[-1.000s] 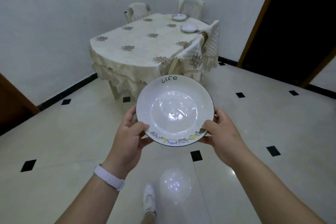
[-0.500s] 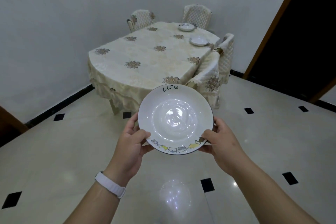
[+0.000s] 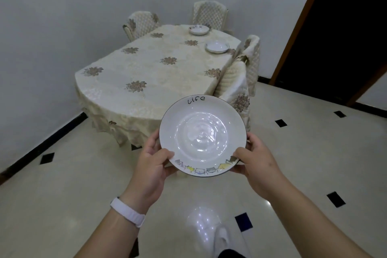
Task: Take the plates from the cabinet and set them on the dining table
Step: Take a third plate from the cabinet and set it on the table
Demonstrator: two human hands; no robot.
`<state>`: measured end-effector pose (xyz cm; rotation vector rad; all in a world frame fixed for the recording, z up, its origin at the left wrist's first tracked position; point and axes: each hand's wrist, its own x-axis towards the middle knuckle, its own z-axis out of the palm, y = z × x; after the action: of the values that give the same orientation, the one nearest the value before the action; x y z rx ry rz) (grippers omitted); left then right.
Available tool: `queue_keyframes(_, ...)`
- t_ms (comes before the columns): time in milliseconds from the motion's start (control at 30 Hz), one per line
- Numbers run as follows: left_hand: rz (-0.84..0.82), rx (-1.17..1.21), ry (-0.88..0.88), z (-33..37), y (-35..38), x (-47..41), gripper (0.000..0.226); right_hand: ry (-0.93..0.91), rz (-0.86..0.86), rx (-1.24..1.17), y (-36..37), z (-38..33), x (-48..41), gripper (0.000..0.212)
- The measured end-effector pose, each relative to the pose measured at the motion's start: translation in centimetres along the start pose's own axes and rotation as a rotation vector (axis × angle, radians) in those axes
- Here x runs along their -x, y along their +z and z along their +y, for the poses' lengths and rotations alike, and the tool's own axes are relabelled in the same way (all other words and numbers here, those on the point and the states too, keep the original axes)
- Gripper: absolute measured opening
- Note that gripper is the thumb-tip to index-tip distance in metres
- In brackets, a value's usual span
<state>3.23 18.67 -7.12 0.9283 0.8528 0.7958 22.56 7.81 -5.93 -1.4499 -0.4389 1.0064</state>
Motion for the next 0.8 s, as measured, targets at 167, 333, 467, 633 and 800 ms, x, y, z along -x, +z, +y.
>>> queue_keyframes(167,0.023,0.000,-0.020,-0.3,1.8,-5.7,0.058,0.018,-0.017,-0.015,-1.0,-0.4,-6.3,0.044)
queue_keyframes(333,0.098,-0.005,-0.047,0.2,3.8,-12.1,0.062,0.065,-0.078,-0.040,-1.3,-1.8,-14.2,0.044)
queue_keyframes(467,0.142,-0.048,-0.049,1.2,6.1,-17.6,0.064,0.094,-0.122,-0.031,-2.1,-4.1,-20.4,0.045)
queue_keyframes(633,0.196,-0.134,-0.023,2.5,9.6,-24.1,0.065,0.078,-0.149,-0.008,-3.1,-7.1,-27.5,0.045)
queue_keyframes(800,0.215,-0.151,-0.007,3.7,11.2,-28.7,0.065,0.081,-0.176,0.044,-3.1,-8.4,-33.0,0.043)
